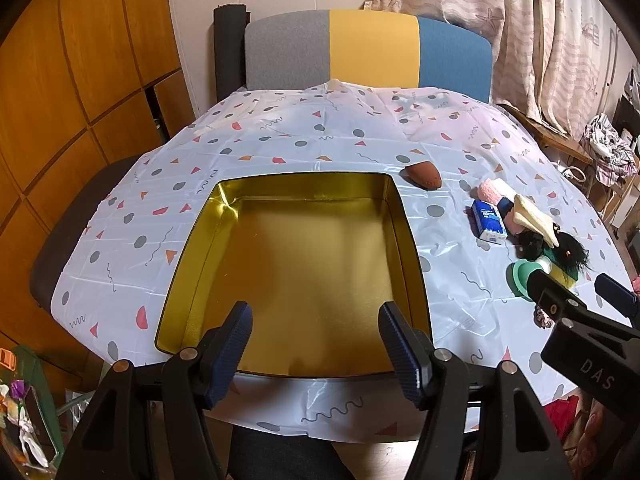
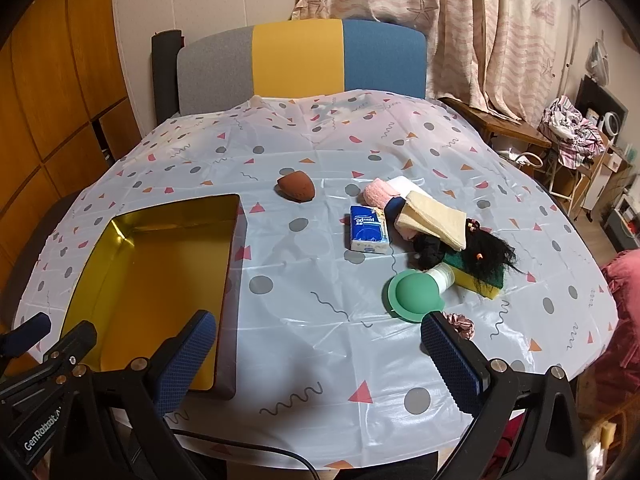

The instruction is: Organize rigid objects

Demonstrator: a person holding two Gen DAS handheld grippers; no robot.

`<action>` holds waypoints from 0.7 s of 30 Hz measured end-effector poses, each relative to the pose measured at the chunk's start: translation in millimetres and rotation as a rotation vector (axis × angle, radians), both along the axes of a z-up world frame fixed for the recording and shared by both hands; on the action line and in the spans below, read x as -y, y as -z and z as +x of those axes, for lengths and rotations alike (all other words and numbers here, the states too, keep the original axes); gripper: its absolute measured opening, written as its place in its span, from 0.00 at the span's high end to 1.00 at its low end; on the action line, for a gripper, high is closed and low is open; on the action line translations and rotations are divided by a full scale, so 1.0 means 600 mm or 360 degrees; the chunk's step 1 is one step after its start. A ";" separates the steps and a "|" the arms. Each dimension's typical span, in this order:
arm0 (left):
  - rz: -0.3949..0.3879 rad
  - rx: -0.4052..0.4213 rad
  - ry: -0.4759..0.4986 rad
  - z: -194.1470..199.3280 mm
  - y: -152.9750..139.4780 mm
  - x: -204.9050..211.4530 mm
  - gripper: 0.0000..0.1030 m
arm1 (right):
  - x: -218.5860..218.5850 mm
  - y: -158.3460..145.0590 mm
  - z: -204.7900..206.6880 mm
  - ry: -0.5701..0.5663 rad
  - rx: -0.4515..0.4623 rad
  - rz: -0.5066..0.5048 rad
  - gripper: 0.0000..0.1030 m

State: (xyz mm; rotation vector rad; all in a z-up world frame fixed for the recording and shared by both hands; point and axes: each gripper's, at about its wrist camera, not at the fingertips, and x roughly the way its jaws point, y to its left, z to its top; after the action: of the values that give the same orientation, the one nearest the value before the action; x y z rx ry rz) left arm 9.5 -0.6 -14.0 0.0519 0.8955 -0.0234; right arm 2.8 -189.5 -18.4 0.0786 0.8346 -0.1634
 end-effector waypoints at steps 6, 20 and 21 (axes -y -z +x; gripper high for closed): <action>-0.0001 -0.0002 -0.0002 0.000 0.000 0.000 0.35 | 0.002 0.000 0.000 0.0002 -0.0001 0.0005 0.00; -0.0195 -0.0203 0.0218 0.012 0.046 0.032 0.35 | 0.048 0.030 0.005 0.0029 -0.0025 0.0036 0.00; -0.0286 -0.0250 0.0278 0.014 0.055 0.037 0.35 | 0.062 0.039 0.005 0.0058 -0.0035 0.0040 0.00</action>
State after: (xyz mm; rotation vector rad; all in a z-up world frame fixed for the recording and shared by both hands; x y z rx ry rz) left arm 17.6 -23.1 -46.8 -0.0398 1.0406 -0.2738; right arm 6.0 -226.9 -41.9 0.1157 0.8575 -0.1883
